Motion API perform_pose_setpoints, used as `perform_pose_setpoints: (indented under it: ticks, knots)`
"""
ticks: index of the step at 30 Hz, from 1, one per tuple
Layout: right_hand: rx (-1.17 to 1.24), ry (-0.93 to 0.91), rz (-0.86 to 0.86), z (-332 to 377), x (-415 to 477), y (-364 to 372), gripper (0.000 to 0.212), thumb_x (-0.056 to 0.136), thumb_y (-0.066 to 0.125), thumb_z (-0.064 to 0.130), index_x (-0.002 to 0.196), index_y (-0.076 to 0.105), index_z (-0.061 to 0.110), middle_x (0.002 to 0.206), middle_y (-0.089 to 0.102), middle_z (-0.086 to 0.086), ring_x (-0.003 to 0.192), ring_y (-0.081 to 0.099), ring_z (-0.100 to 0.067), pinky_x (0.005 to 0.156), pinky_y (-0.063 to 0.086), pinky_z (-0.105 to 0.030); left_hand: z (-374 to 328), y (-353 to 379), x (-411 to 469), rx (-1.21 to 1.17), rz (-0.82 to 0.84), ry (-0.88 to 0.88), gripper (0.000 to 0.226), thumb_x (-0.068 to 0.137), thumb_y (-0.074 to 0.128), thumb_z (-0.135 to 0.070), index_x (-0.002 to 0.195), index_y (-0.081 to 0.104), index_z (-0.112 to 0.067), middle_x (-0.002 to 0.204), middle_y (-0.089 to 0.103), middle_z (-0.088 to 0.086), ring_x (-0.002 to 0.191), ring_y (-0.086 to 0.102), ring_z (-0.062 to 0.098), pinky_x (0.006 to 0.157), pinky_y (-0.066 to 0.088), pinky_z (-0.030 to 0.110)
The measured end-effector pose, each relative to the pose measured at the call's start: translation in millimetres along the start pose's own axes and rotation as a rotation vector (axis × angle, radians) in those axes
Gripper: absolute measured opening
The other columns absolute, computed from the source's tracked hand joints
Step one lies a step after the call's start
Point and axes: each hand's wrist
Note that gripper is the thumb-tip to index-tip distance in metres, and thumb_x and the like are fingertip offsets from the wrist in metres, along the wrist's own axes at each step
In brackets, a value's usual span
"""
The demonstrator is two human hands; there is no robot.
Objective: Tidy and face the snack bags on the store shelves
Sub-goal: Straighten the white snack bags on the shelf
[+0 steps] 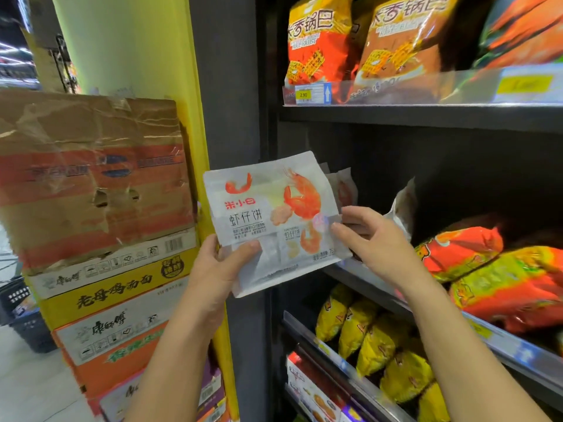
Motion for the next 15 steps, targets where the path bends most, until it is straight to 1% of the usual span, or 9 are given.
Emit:
perform_pose_setpoints:
  ticks: [2, 4, 5, 7, 9, 10, 12, 15]
  knots:
    - [-0.229, -0.019, -0.065, 1, 6, -17, 0.053, 0.095, 0.07, 0.045, 0.144, 0.056, 0.03, 0.135, 0.058, 0.02, 0.125, 0.056, -0.003, 0.102, 0.048, -0.028, 6, 13, 9, 0.026, -0.028, 0.053, 0.052, 0.084, 0.084, -0.016, 0.131, 0.062, -0.021, 0.12, 0.078, -0.004, 0.108, 0.076, 0.013, 0.084, 0.059, 0.028]
    - [-0.526, -0.071, -0.117, -3, 15, -33, 0.055, 0.095, 0.071, 0.044, 0.146, 0.055, 0.029, 0.147, 0.054, 0.012, 0.136, 0.048, -0.011, 0.109, 0.043, -0.033, 12, 25, 17, 0.043, -0.049, 0.086, 0.056, 0.082, 0.087, -0.018, 0.131, 0.06, -0.024, 0.122, 0.077, -0.006, 0.111, 0.074, 0.012, 0.083, 0.06, 0.026]
    - [-0.652, -0.106, -0.136, -6, 20, -39, 0.056, 0.095, 0.072, 0.044, 0.146, 0.055, 0.027, 0.152, 0.052, 0.008, 0.141, 0.044, -0.015, 0.114, 0.04, -0.037, 16, 31, 21, 0.053, -0.057, 0.103, 0.058, 0.081, 0.088, -0.019, 0.131, 0.059, -0.025, 0.123, 0.076, -0.007, 0.112, 0.073, 0.012, 0.084, 0.06, 0.027]
    - [-0.827, -0.152, -0.158, -15, 31, -49, 0.059, 0.095, 0.072, 0.044, 0.148, 0.054, 0.026, 0.157, 0.047, 0.001, 0.147, 0.036, -0.021, 0.12, 0.035, -0.043, 23, 40, 26, 0.08, -0.062, 0.128, 0.065, 0.078, 0.092, -0.024, 0.133, 0.058, -0.026, 0.125, 0.074, -0.009, 0.116, 0.072, 0.011, 0.09, 0.061, 0.034]
    - [-0.924, -0.132, -0.144, -22, 39, -54, 0.062, 0.096, 0.069, 0.045, 0.152, 0.049, 0.027, 0.162, 0.039, -0.001, 0.15, 0.031, -0.027, 0.121, 0.034, -0.048, 30, 49, 33, 0.12, -0.058, 0.15, 0.075, 0.075, 0.096, -0.032, 0.137, 0.055, -0.025, 0.129, 0.072, -0.01, 0.12, 0.07, 0.012, 0.097, 0.06, 0.042]
    - [-0.958, -0.104, -0.124, -25, 43, -56, 0.064, 0.097, 0.068, 0.046, 0.154, 0.045, 0.028, 0.165, 0.035, -0.002, 0.15, 0.03, -0.029, 0.12, 0.035, -0.049, 32, 54, 35, 0.143, -0.062, 0.165, 0.077, 0.075, 0.096, -0.034, 0.139, 0.054, -0.025, 0.13, 0.071, -0.011, 0.121, 0.068, 0.01, 0.099, 0.059, 0.043]
    - [-1.024, -0.055, -0.086, -30, 49, -57, 0.066, 0.098, 0.064, 0.047, 0.157, 0.039, 0.03, 0.167, 0.03, -0.003, 0.147, 0.035, -0.033, 0.115, 0.039, -0.049, 35, 63, 37, 0.188, -0.079, 0.188, 0.076, 0.078, 0.094, -0.032, 0.14, 0.051, -0.029, 0.13, 0.067, -0.017, 0.121, 0.065, 0.004, 0.1, 0.057, 0.038]
    - [-1.089, -0.006, -0.057, -38, 51, -59, 0.062, 0.1, 0.06, 0.048, 0.156, 0.039, 0.03, 0.166, 0.03, -0.004, 0.14, 0.045, -0.035, 0.107, 0.046, -0.045, 37, 74, 42, 0.238, -0.075, 0.205, 0.078, 0.079, 0.092, -0.036, 0.143, 0.046, -0.035, 0.127, 0.062, -0.026, 0.12, 0.059, -0.003, 0.094, 0.054, 0.029]
Point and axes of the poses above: each hand's wrist, its own x-axis towards the middle knuckle, its own y-axis out of the palm, z = x × y
